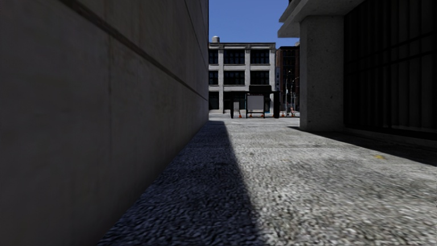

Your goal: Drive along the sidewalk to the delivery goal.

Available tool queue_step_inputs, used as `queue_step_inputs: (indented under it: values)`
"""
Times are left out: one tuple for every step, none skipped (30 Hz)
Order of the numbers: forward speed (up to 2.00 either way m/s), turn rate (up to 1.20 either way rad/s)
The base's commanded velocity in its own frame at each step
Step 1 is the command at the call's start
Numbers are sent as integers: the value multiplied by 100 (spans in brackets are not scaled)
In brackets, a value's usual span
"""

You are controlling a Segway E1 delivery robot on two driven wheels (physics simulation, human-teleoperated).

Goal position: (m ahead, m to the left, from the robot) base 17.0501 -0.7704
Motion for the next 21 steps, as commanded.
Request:
queue_step_inputs:
  values:
    - [200,0]
    - [200,0]
    - [200,0]
    - [200,0]
    - [200,0]
    - [200,0]
    - [200,0]
    - [200,0]
    - [200,0]
    - [200,0]
    - [200,0]
    - [200,0]
    - [200,0]
    - [200,0]
    - [200,0]
    - [200,0]
    - [200,0]
    - [200,-46]
    - [200,-82]
    - [200,-90]
    - [200,-90]
